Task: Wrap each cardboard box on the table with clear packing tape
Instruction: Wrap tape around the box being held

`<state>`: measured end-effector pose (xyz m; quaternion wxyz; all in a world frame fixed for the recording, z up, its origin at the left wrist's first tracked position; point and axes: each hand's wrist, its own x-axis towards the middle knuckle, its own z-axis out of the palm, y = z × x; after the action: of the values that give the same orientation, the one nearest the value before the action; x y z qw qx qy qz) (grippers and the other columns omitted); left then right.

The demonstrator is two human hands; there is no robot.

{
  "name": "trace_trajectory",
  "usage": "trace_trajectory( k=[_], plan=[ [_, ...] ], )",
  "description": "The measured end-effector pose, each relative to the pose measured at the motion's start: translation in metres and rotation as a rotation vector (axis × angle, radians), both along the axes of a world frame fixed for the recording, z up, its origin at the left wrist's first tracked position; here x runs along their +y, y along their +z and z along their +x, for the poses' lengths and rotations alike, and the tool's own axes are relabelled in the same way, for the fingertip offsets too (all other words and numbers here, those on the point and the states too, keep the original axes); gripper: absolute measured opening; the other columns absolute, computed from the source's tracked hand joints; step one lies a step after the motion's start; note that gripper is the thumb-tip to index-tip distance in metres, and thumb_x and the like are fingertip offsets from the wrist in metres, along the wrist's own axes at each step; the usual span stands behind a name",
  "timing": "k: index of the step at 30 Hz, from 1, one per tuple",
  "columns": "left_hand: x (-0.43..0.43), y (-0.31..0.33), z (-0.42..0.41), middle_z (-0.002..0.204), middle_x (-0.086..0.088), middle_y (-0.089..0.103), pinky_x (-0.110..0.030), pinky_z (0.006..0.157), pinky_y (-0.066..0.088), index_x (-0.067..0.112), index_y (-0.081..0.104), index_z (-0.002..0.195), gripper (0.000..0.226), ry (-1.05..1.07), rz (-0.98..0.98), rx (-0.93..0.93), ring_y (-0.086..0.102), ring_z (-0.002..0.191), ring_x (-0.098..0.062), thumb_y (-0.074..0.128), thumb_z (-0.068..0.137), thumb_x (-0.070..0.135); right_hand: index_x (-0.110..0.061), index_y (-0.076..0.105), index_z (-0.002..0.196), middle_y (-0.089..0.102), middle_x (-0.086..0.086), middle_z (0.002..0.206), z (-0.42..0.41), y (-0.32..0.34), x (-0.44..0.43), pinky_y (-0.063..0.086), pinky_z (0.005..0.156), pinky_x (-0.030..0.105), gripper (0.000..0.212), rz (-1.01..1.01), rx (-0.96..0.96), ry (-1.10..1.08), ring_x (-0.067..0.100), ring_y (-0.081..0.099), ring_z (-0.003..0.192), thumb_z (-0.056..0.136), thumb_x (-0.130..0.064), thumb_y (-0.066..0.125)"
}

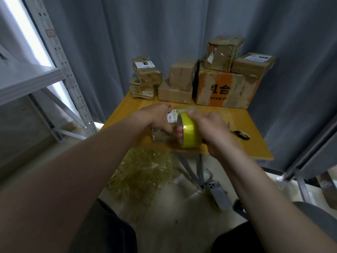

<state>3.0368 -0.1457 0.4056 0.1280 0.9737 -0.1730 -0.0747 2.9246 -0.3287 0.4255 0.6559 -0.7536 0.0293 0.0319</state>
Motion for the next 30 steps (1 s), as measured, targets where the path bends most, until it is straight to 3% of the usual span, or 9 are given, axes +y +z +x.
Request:
trace_trajectory(
  k=[4,6,9,13,18,20,24,27,30],
  plan=[
    [-0.002,0.005,-0.007,0.151,-0.001,0.046,-0.042,0.112,0.042,0.015,0.044,0.151,0.109,-0.007,0.05,-0.012,0.045,0.137,-0.024,0.089,0.061,0.059,-0.001,0.072,0.103,0.078,0.016,0.078,-0.031,-0.032,-0.001,0.065,0.07,0.041,0.035,0.029,0.052,0.032,0.029,0.076,0.067,0.106,-0.033,0.058],
    [-0.002,0.007,-0.011,0.157,0.002,0.039,-0.04,0.116,0.038,0.016,0.037,0.156,0.121,-0.01,0.069,0.011,0.039,0.141,-0.023,0.089,0.057,0.064,0.002,0.072,0.102,0.077,0.013,0.074,-0.043,-0.047,0.001,0.065,0.071,0.042,0.038,0.03,0.061,0.028,0.028,0.076,0.067,0.106,-0.032,0.056],
    [-0.001,0.006,-0.015,0.162,0.005,0.033,-0.038,0.118,0.035,0.017,0.03,0.159,0.129,-0.004,0.07,0.019,0.035,0.145,-0.022,0.088,0.055,0.067,-0.003,0.072,0.093,0.073,0.001,0.06,-0.053,-0.062,0.003,0.056,0.055,0.019,0.034,0.018,0.073,-0.011,0.012,0.072,0.055,0.107,-0.03,0.055],
    [0.001,0.006,-0.02,0.167,0.008,0.024,-0.036,0.121,0.029,0.018,0.025,0.162,0.133,-0.01,0.071,0.027,0.028,0.15,-0.02,0.089,0.056,0.067,0.0,0.071,0.101,0.077,0.018,0.074,-0.058,-0.075,0.013,0.064,0.074,0.047,0.034,0.089,0.072,-0.025,0.034,0.077,0.07,0.106,-0.03,0.057],
    [0.004,0.005,-0.026,0.169,0.012,0.014,-0.035,0.121,0.025,0.021,0.021,0.163,0.131,-0.026,0.083,0.033,0.021,0.153,-0.018,0.089,0.059,0.064,0.004,0.068,0.102,0.077,0.019,0.079,-0.057,-0.091,0.015,0.063,0.079,0.053,0.039,0.072,0.086,-0.056,0.033,0.078,0.073,0.101,-0.035,0.065],
    [0.005,0.005,-0.028,0.169,0.013,0.013,-0.035,0.122,0.024,0.021,0.02,0.163,0.132,-0.025,0.08,0.037,0.019,0.153,-0.017,0.089,0.06,0.063,0.0,0.066,0.099,0.076,0.016,0.086,-0.053,-0.096,0.014,0.061,0.083,0.05,0.047,0.007,0.057,-0.12,0.028,0.076,0.079,0.091,-0.045,0.075],
    [0.005,0.004,-0.028,0.169,0.013,0.013,-0.037,0.124,0.024,0.021,0.02,0.163,0.132,-0.02,0.049,0.035,0.019,0.153,-0.017,0.09,0.059,0.061,-0.022,0.045,0.102,0.056,0.001,0.087,-0.054,-0.092,0.004,0.049,0.072,0.027,0.04,0.001,-0.068,-0.235,0.013,0.056,0.076,0.087,-0.032,0.082],
    [0.004,0.002,-0.028,0.169,0.013,0.014,-0.038,0.123,0.025,0.021,0.02,0.163,0.13,-0.024,0.046,0.027,0.021,0.153,-0.018,0.09,0.061,0.06,-0.021,0.059,0.117,0.057,-0.001,0.115,-0.048,-0.066,-0.007,0.051,0.096,0.033,0.021,-0.316,-0.421,-0.255,0.015,0.056,0.107,0.103,-0.036,0.059],
    [0.004,-0.001,-0.026,0.17,0.01,0.015,-0.037,0.122,0.029,0.019,0.024,0.162,0.126,-0.044,0.039,0.0,0.025,0.152,-0.019,0.091,0.062,0.057,-0.016,0.05,0.15,0.046,0.001,0.157,-0.03,-0.036,-0.005,0.017,0.126,0.036,0.053,-0.716,-0.539,0.096,0.015,0.033,0.149,0.111,-0.046,0.031]
  ],
)
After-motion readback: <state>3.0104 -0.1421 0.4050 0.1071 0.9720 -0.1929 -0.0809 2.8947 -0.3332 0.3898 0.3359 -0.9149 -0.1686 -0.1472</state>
